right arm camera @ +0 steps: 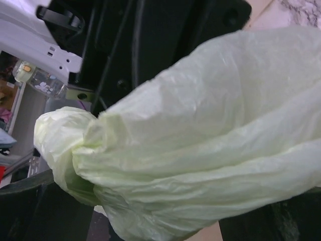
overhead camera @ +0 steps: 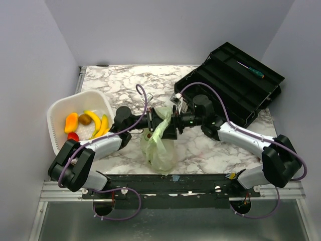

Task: Place the fake fruits into the plastic bag and tie a complex knot

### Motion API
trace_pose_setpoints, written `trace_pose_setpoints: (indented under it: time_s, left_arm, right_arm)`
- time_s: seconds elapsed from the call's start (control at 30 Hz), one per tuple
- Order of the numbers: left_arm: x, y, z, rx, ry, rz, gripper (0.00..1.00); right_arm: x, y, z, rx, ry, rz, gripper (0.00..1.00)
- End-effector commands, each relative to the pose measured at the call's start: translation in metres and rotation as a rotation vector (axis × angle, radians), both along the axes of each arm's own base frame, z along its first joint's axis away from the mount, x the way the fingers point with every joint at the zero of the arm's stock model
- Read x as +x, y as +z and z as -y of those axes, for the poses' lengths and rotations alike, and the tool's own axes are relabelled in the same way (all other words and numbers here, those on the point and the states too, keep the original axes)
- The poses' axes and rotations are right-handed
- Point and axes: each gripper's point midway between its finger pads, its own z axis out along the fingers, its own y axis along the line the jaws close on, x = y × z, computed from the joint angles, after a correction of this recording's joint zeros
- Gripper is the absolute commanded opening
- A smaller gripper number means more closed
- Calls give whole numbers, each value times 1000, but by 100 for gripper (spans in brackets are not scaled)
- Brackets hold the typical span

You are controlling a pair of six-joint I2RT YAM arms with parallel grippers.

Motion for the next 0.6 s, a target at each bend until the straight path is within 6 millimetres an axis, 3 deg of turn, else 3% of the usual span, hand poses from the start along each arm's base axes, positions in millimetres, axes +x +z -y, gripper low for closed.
trace_pose_setpoints:
  time_s: [0.0, 0.3, 0.57]
  left_arm:
    - [-7, -2, 2, 12, -42, 22, 0]
    - [-6, -16, -3, 41, -43, 5, 0]
    - [-4, -15, -3, 36, -40, 2, 0]
  right_arm:
    - [7, 36, -16, 89, 40, 98, 84]
    - [4, 13, 23, -80, -18, 86, 92]
    - [1, 20, 55, -126, -49, 59, 92]
